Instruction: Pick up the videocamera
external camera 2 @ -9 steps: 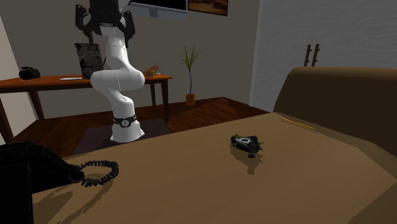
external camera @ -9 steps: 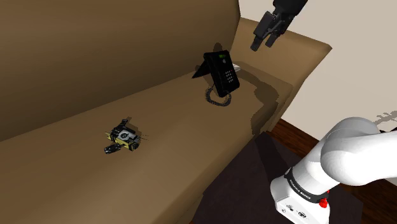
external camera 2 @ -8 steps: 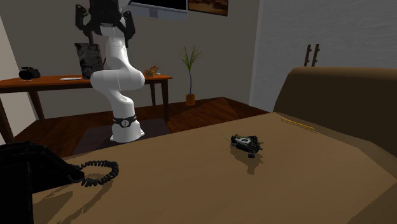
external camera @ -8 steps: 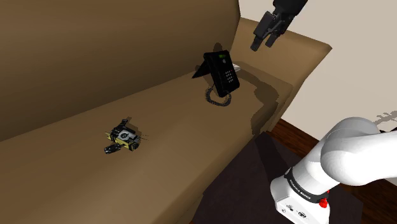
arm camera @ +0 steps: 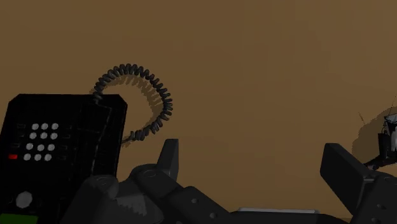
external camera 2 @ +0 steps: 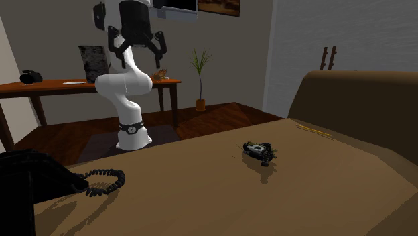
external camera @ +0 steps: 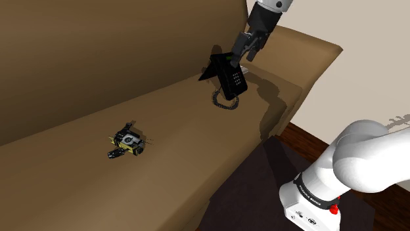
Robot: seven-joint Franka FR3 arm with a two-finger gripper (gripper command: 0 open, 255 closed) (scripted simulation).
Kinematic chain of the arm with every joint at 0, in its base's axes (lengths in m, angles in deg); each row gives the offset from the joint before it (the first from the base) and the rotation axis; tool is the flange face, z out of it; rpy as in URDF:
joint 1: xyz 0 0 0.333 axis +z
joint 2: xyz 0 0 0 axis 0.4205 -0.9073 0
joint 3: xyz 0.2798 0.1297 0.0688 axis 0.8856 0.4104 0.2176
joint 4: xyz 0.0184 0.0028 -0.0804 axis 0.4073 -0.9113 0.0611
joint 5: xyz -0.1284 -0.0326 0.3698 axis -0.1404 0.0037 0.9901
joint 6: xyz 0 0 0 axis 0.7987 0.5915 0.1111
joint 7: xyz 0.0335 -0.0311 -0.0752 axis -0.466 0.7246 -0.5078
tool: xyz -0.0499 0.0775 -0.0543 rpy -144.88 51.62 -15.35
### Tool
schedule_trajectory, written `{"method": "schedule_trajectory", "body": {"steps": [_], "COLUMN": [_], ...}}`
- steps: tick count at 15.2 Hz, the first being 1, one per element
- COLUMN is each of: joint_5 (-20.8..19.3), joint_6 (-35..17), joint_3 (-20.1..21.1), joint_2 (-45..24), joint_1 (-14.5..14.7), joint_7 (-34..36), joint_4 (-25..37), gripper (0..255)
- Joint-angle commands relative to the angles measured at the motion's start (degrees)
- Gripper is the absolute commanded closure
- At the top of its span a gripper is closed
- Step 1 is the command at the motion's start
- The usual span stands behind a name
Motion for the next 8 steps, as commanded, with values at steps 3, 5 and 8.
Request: {"method": "schedule_trajectory", "body": {"steps": [3,5,8], "joint_5": [1.1,1.5,1.8], "joint_6": [-4.0,-6.0,-8.9], "joint_3": [2.8,4.1,6.2], "joint_2": [-5.7,-8.7,-13.6], "joint_1": [1.6,2.4,3.4], "joint_7": [1.2,1.8,2.7], "joint_4": [0.7,1.2,2.4], "gripper": [0,0,0]}}
